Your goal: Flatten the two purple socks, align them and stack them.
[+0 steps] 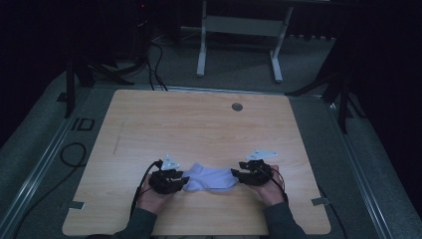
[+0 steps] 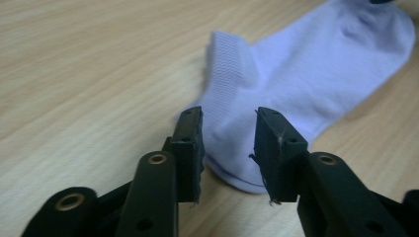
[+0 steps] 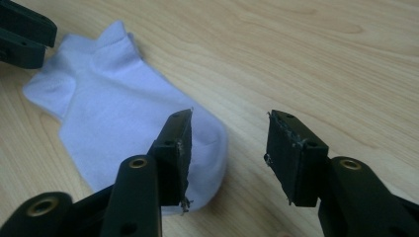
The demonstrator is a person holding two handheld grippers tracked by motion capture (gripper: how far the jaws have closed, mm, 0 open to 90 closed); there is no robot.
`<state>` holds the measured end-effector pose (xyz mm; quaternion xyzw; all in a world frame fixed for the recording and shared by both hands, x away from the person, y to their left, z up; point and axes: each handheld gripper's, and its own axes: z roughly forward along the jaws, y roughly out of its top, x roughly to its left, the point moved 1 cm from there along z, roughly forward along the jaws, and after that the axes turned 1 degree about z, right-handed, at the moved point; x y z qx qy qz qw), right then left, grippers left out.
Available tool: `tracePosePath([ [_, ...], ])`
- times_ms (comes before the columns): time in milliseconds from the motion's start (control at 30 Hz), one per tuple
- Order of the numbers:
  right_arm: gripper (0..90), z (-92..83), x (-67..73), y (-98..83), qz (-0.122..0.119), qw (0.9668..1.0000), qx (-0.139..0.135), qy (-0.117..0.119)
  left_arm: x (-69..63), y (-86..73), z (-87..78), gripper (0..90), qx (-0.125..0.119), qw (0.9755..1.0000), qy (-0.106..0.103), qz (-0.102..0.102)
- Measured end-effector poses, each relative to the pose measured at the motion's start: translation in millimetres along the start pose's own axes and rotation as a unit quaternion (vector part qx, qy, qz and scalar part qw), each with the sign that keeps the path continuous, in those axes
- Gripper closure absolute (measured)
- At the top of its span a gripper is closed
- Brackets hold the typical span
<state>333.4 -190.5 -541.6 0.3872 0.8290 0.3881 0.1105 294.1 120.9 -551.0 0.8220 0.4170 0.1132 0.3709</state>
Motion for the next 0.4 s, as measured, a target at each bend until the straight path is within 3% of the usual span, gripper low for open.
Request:
tracePosePath([
  [200,48.9,-2.9,-7.1,-1.7,0.009,0.9999,-0.001,-0.011,13.4,0.1,-6.6,60.5,-0.008,0.9995,0.021,-0.02],
  [267,47.8,-6.1,-13.1,-3.3,0.017,0.9997,-0.001,-0.019,20.7,-1.3,-7.1,60.6,-0.009,0.9986,0.039,-0.034],
  [400,47.5,-8.8,-17.5,-4.3,0.023,0.9995,-0.002,-0.023,24.0,-0.9,-6.3,60.6,-0.008,0.9979,0.055,-0.034],
])
